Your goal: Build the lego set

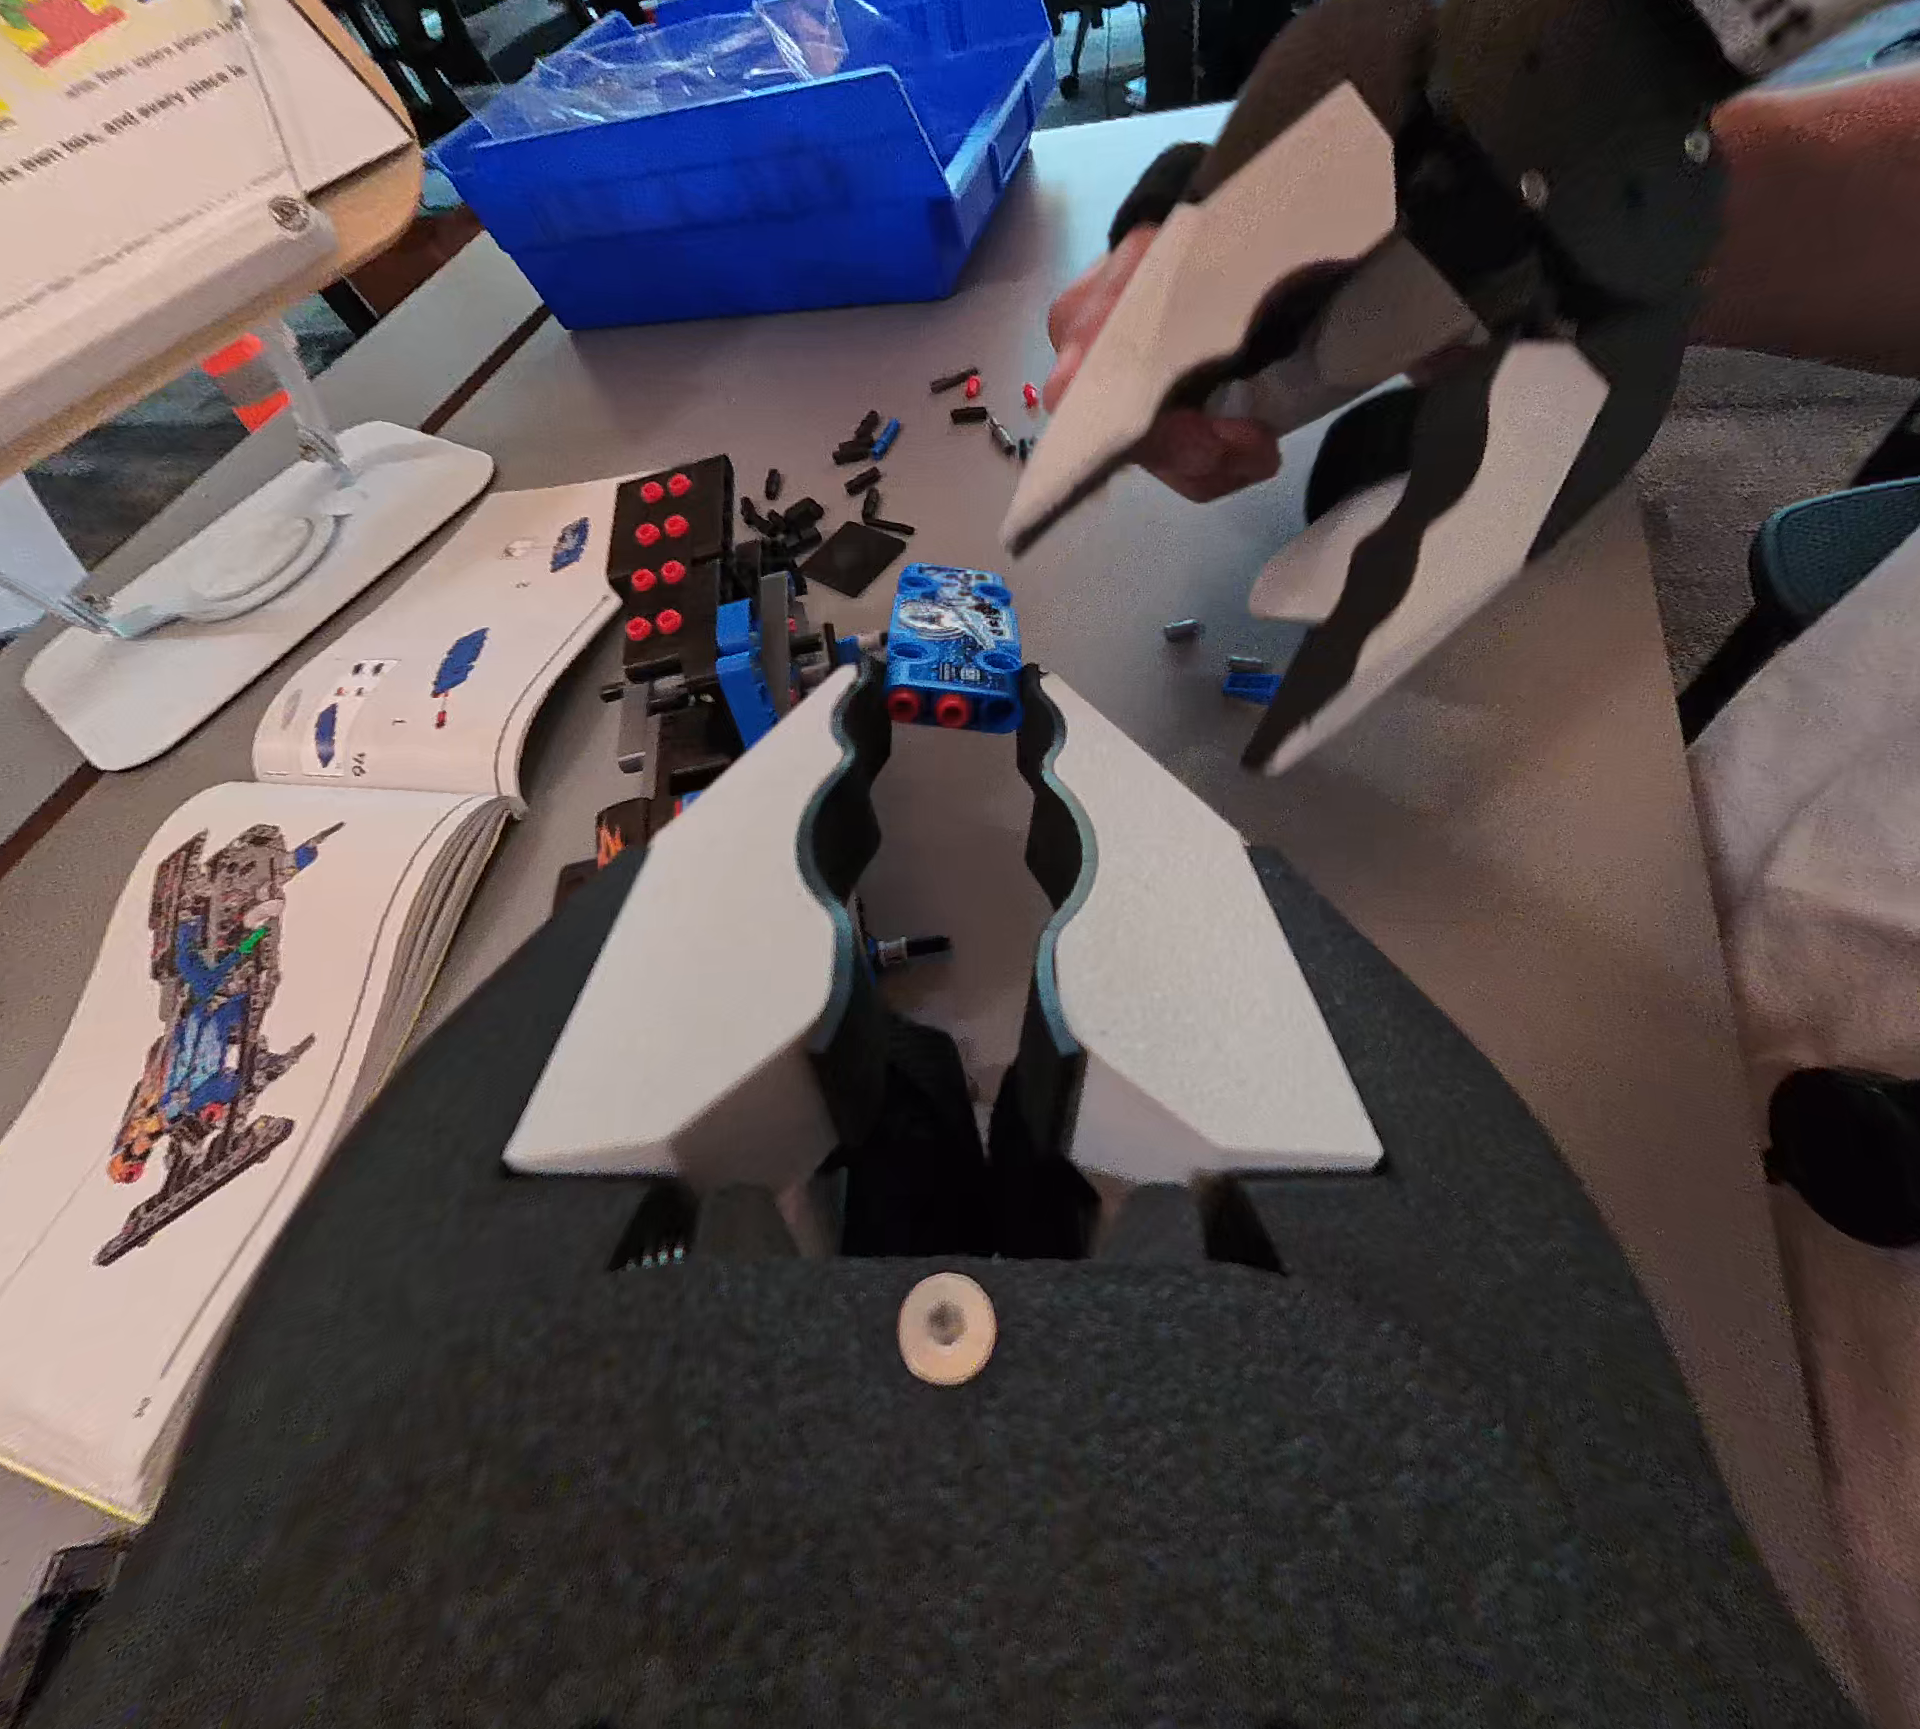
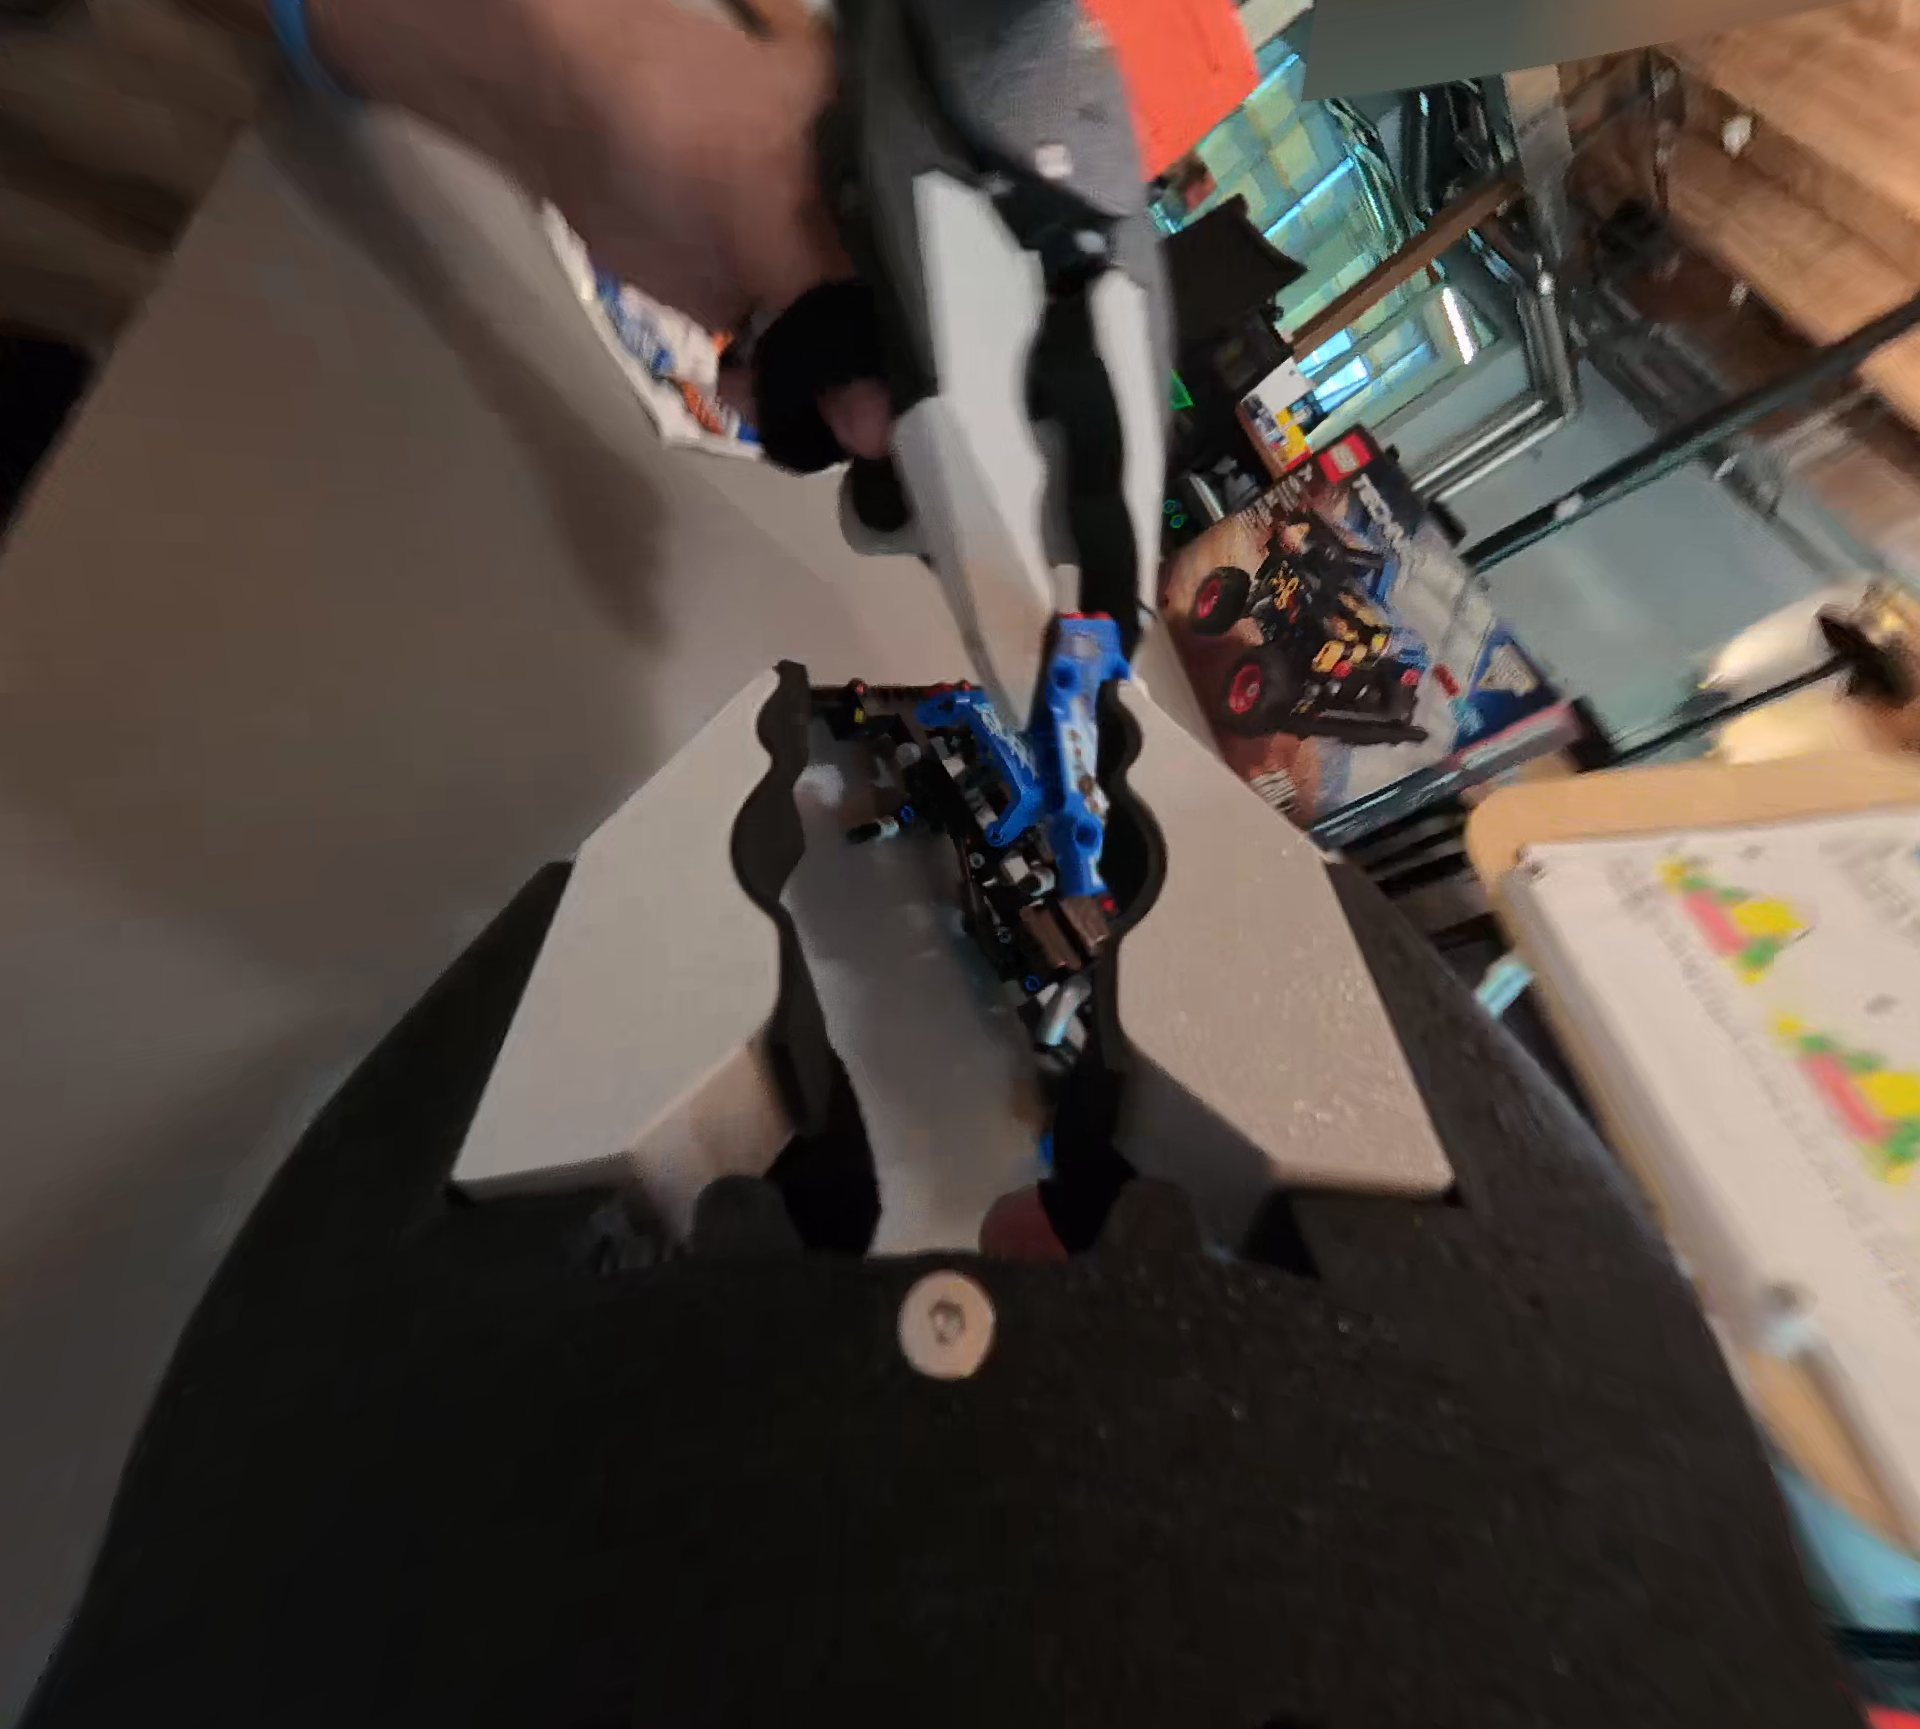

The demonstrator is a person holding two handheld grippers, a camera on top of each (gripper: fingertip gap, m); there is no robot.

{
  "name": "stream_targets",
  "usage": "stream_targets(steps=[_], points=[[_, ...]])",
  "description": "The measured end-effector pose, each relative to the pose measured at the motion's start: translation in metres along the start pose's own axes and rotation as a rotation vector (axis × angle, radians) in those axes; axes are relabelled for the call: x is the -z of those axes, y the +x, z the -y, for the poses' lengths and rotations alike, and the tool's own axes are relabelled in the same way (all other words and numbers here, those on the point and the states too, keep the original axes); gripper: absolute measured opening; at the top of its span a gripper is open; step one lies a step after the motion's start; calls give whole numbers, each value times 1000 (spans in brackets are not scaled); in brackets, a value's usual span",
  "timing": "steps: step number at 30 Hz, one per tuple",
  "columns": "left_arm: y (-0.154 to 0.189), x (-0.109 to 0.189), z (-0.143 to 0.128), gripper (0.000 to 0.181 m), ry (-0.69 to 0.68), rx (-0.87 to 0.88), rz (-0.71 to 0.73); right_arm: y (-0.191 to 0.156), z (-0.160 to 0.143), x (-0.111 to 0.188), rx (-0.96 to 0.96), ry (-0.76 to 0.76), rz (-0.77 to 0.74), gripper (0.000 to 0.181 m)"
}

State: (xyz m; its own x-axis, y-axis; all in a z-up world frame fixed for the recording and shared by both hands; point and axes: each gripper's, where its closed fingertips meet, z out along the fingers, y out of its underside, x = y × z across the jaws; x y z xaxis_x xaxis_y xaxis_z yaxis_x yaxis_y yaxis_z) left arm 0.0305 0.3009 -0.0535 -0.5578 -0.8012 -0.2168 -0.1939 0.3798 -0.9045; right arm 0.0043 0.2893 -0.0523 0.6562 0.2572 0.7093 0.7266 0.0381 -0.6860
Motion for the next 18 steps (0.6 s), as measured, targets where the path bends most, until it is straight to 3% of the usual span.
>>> stream_targets(steps=[1, 3, 5, 9, 13, 18], points=[[-1, 2, 2, 23, 20, -12, 11, 9, 3, 5, -140, 30, -12, 57], [1, 5, 8, 23, 74, -55, 23, 24, 11, 15, -537, 112, 26, 56], [6, 9, 15, 23, 122, -117, 24, 41, 15, 18, -973, 193, 100, 68], [19, 18, 32, 22, 206, -249, 12, 40, 24, 19, -1550, 363, 480, 83], [28, 16, 36, 22, 188, -335, -9, 28, 27, 7, -1666, 382, 615, 83], [34, 14, 41, 22, 176, -360, -2, 10, 23, -9, -1618, 244, 597, 69]])
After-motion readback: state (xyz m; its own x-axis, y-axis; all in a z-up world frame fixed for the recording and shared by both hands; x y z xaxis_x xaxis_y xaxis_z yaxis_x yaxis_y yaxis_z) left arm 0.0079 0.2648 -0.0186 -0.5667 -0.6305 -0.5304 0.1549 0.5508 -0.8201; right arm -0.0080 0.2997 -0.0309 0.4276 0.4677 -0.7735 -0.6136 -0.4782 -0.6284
